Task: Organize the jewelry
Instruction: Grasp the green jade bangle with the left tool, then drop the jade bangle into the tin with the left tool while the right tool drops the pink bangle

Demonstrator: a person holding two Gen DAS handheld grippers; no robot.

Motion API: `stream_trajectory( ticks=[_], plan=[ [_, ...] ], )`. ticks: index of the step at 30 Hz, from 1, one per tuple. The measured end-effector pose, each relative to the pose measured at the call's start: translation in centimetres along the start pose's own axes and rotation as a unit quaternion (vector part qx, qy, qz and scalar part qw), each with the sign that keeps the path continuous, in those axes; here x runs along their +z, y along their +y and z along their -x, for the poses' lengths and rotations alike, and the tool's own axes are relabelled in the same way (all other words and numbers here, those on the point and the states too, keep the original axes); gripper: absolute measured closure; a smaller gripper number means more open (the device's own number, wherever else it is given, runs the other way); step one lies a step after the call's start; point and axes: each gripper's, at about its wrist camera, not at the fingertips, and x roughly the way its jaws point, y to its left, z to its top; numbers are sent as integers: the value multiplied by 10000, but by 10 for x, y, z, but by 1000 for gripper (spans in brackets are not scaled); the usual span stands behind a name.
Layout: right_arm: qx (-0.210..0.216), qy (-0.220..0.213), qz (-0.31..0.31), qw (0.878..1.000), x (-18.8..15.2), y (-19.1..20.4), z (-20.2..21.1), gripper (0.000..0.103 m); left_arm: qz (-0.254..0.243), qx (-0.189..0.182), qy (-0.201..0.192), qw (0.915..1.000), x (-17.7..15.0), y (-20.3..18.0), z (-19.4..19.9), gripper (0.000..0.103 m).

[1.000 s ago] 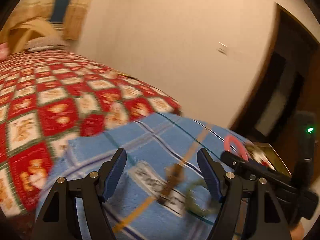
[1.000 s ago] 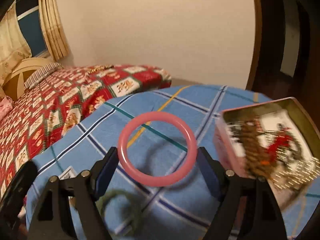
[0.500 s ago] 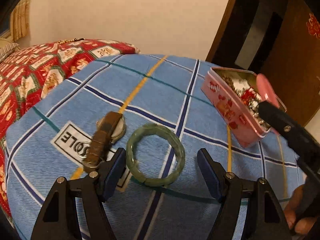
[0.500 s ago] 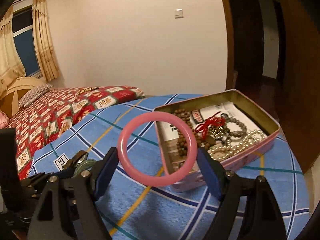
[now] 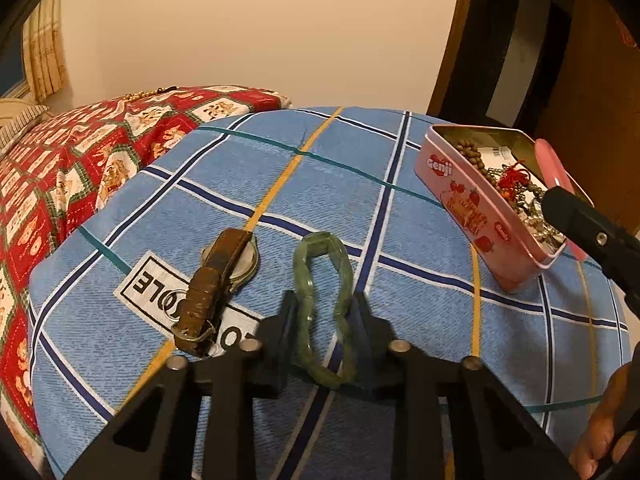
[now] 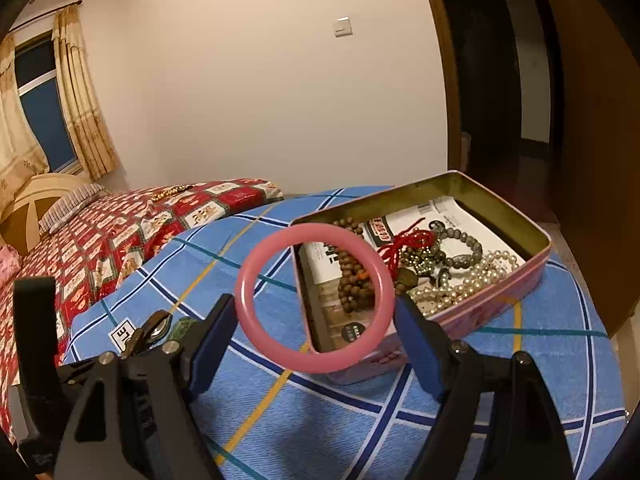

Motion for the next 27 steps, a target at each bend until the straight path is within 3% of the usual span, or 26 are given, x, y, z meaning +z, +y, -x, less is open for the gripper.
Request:
stream_trajectory(
  ticks=[5,11,20,27],
  plan=[
    [-21,-40,-96,9999,1,-5,0,21,221,-586,-315,9975,0,8,12,85],
    [-49,-281,-172,9994,5,-9,8,21,630,-1406,-926,9837,-3,18,31,85],
    [-412,-650,-214,9968,14,-32,21,21,381,-1500,-1236,9802,5,-8,44,85],
    [-1067,-734,-401,9908,29,-77,20,21,-83,-1575,-1324,9786,35,-54,33,85]
  ],
)
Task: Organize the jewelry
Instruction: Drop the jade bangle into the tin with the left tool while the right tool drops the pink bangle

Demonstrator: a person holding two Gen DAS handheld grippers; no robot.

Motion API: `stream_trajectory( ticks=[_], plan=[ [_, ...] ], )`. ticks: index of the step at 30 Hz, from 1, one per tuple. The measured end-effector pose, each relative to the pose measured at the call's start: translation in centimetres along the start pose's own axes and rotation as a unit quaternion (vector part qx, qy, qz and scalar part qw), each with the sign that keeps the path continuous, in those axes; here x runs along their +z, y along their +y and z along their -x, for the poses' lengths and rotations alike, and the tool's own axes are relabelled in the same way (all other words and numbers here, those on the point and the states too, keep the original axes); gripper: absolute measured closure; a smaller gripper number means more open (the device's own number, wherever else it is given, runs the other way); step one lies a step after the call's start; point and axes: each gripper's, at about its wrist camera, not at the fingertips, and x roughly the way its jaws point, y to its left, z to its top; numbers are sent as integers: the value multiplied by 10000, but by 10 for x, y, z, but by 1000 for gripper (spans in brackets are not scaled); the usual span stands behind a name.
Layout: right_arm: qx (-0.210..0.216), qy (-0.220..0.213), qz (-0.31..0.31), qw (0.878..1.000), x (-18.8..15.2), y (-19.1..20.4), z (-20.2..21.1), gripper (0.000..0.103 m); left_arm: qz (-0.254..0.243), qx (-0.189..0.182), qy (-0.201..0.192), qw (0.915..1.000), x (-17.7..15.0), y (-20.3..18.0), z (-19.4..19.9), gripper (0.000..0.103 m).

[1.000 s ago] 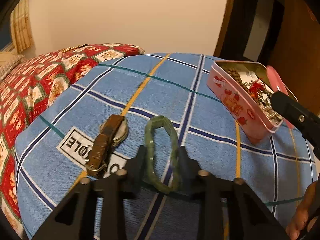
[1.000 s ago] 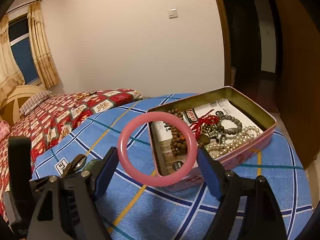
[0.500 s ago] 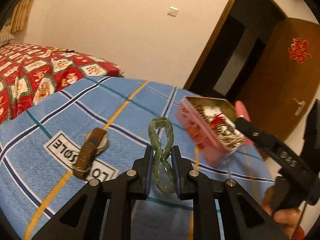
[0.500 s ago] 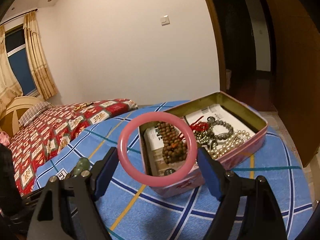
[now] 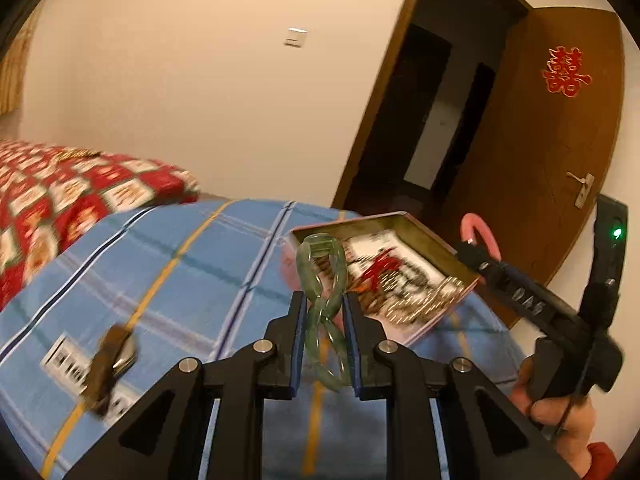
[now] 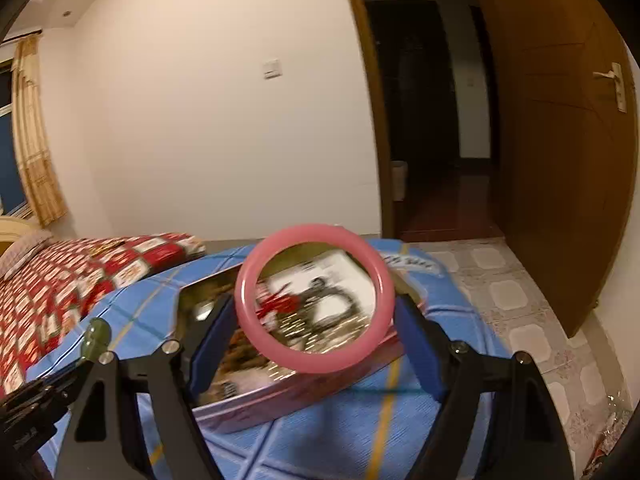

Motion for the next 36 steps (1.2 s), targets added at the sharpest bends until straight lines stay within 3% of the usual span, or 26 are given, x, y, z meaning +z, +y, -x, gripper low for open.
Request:
stream_trajectory(
  ticks=[3,8,16,22,25,31,34,36],
  plan=[
    [-192,-46,106,9997,7,-7,-11,21,-60,-81,65,9999,12,-15,-21,85],
    [-112,37,307,9995,13,-5,-32,21,-127,26,378,9992,19,-36,-57,85],
    [50,586,375,9976,8,-9,-61,21,-160,417,789,9959,4,-39,-88,86],
    [126,695,618,9956,7,0,-65,20,-883,1114,676,9875,-3,-53,-89,85],
    [141,737,668,9949,7,0,-66,20,-847,1002,693,9889,-1,-48,-89,83],
    [279,689,549,9957,7,-5,-63,16,-1035,874,672,9885,-3,-58,-87,62],
    [343,610,422,9967,8,-8,-60,13,-1033,829,380,9905,-3,-63,-74,32],
    [338,550,335,9974,8,-11,-59,13,-997,829,183,9914,-2,-61,-66,30]
  ],
)
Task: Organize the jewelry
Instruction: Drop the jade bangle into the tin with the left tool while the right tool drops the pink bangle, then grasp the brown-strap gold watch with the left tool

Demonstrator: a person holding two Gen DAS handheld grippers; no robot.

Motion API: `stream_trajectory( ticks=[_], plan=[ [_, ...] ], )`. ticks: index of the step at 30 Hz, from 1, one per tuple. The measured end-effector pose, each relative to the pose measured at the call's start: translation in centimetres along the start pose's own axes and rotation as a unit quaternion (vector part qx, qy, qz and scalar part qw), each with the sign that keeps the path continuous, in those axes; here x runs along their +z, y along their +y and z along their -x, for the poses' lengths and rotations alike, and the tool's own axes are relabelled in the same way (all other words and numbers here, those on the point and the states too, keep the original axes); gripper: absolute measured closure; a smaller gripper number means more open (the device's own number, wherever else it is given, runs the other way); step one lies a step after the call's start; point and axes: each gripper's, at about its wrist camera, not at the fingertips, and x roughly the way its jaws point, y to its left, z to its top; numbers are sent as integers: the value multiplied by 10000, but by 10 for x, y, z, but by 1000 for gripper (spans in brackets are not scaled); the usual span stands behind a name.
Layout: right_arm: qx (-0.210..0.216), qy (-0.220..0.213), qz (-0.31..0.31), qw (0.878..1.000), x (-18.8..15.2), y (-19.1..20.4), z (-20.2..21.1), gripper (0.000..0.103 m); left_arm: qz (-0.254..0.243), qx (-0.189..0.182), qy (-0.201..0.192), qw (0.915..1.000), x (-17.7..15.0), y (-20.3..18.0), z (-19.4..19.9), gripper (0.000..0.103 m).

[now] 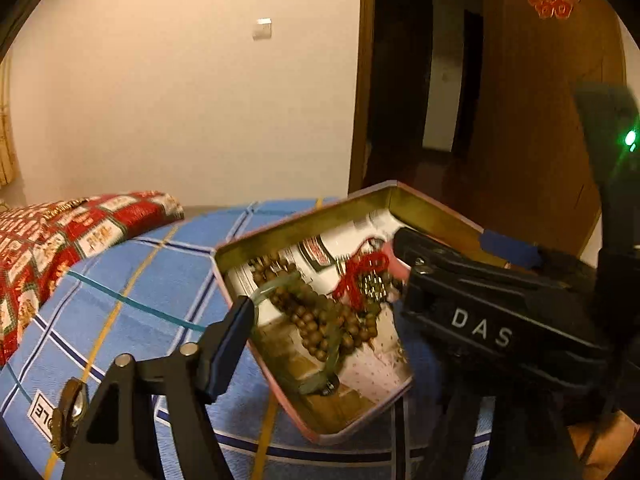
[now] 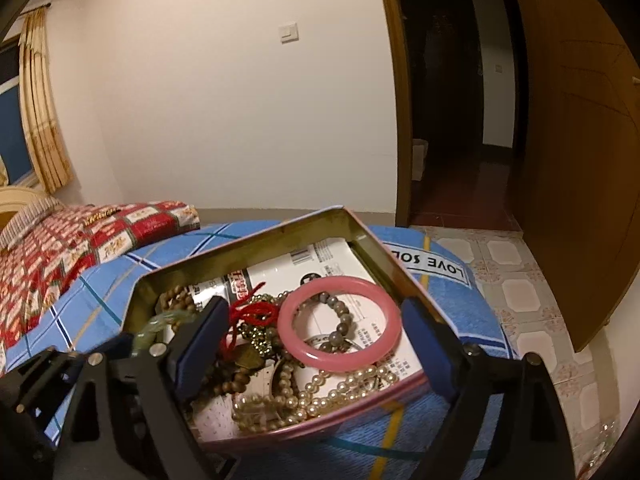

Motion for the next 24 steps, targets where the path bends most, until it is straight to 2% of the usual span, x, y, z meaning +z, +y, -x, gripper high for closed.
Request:
stream_trajectory(
  ticks=[3,8,12,17,20,21,24],
  plan=[
    [-17,-158,-175,9997,1,-6,5,13,169,-27,-50,9998,0,7,6,30],
    [-64,-338,-334,9989,1,-11,12,13,379,163,-22,9991,-4,24,17,30],
    [-244,-525,-170,9982,-1,-3,19,13,617,559,51,9965,-11,51,33,30],
    [-468,-827,359,9948,-6,20,31,13,785,1067,176,9910,-30,97,59,30],
    [-394,-816,464,9948,-10,31,33,13,753,1380,272,9872,-42,119,69,30],
    [-361,-832,477,9947,-11,34,36,13,753,1494,319,9854,-47,128,72,33],
    [-238,-877,502,9946,-15,46,43,13,933,1553,539,9820,-58,150,71,53]
  ],
)
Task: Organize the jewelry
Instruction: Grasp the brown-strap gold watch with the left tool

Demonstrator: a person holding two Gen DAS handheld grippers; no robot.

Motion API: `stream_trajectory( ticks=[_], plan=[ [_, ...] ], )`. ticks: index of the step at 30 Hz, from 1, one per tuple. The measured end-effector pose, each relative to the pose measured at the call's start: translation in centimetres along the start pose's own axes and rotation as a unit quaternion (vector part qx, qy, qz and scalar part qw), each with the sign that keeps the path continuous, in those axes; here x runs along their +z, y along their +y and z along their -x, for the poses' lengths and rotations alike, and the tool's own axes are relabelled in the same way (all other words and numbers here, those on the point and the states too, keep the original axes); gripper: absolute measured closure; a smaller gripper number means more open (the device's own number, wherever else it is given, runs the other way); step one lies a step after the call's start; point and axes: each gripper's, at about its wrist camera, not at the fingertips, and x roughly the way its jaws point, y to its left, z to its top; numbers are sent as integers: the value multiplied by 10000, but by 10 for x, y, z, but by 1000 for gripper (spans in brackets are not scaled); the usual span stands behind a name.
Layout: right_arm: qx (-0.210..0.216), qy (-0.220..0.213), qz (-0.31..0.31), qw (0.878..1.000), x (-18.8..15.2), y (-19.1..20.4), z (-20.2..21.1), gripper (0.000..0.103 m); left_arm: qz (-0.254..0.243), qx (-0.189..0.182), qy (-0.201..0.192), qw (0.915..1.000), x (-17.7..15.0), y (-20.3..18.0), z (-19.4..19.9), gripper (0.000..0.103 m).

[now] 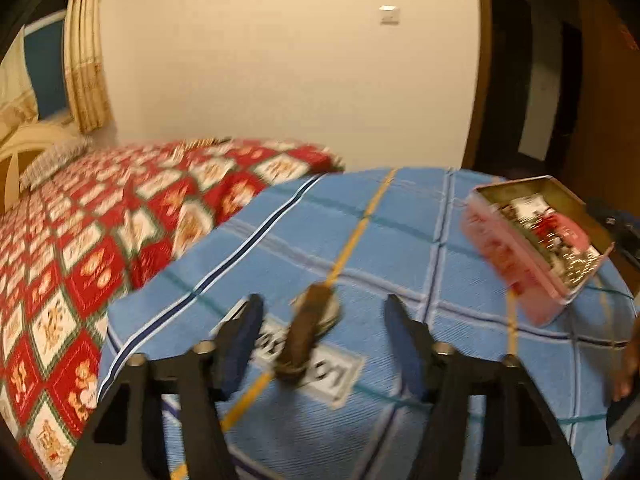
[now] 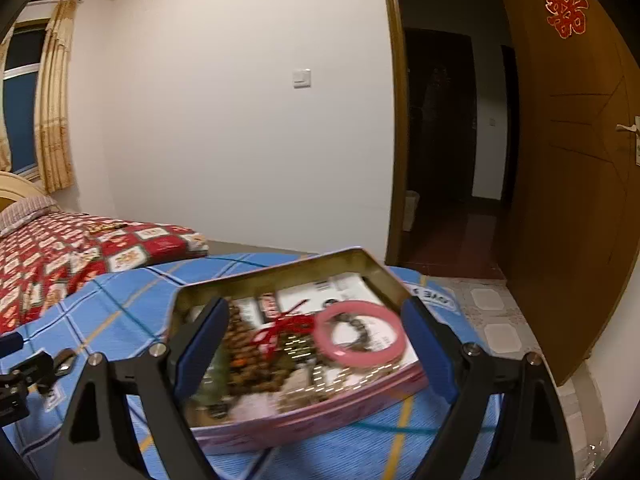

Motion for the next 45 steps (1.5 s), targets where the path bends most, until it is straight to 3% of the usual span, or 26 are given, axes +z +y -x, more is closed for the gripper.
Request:
stream_trajectory(
  ticks=[1,6,7,10,15,21,22,23,27,33,35,36,37,39,40,44,45],
  plan=[
    [87,15,-5,10000,-1,5,3,13,152,-79,127,9998,0,7,-5,58],
    [424,152,89,9989,-10,28,8,13,476,-348,348,9977,1,20,-20,61],
    [435,141,196,9988,-12,33,10,13,463,-367,379,9975,0,19,-21,73],
    [417,62,453,9981,-14,44,12,13,309,-439,512,9972,-2,10,-25,87],
    [404,47,437,9982,-15,45,10,13,125,-497,488,9975,-2,3,-23,87],
    [371,47,354,9987,-14,40,11,13,1,-816,91,9966,-2,-11,-2,88],
    [374,44,357,9987,-14,40,11,13,-1,-878,65,9961,-2,-13,1,92],
    [374,46,357,9987,-14,39,11,13,8,-976,25,9952,-2,-15,6,103],
    [374,51,337,9987,-14,39,11,13,153,-1413,-47,9898,6,-12,24,103],
    [365,48,335,9988,-14,39,11,13,-29,-982,130,9951,5,-3,26,103],
    [362,42,344,9987,-14,39,11,13,-82,-1016,336,9942,-2,-4,19,101],
    [364,45,345,9987,-14,39,11,13,-86,-1065,432,9933,-4,-6,16,91],
    [362,47,344,9987,-14,39,11,13,-97,-1084,515,9927,-7,-8,13,71],
    [363,49,342,9987,-14,39,11,13,-108,-1009,626,9929,-11,-16,8,39],
    [363,48,340,9988,-14,38,11,13,-114,-981,628,9931,-13,-19,6,34],
    [345,70,316,9989,-14,37,10,13,-488,-732,775,9931,-19,-35,2,34],
    [344,87,299,9989,-13,36,9,13,-661,-556,792,9931,-23,-40,1,44]
  ],
)
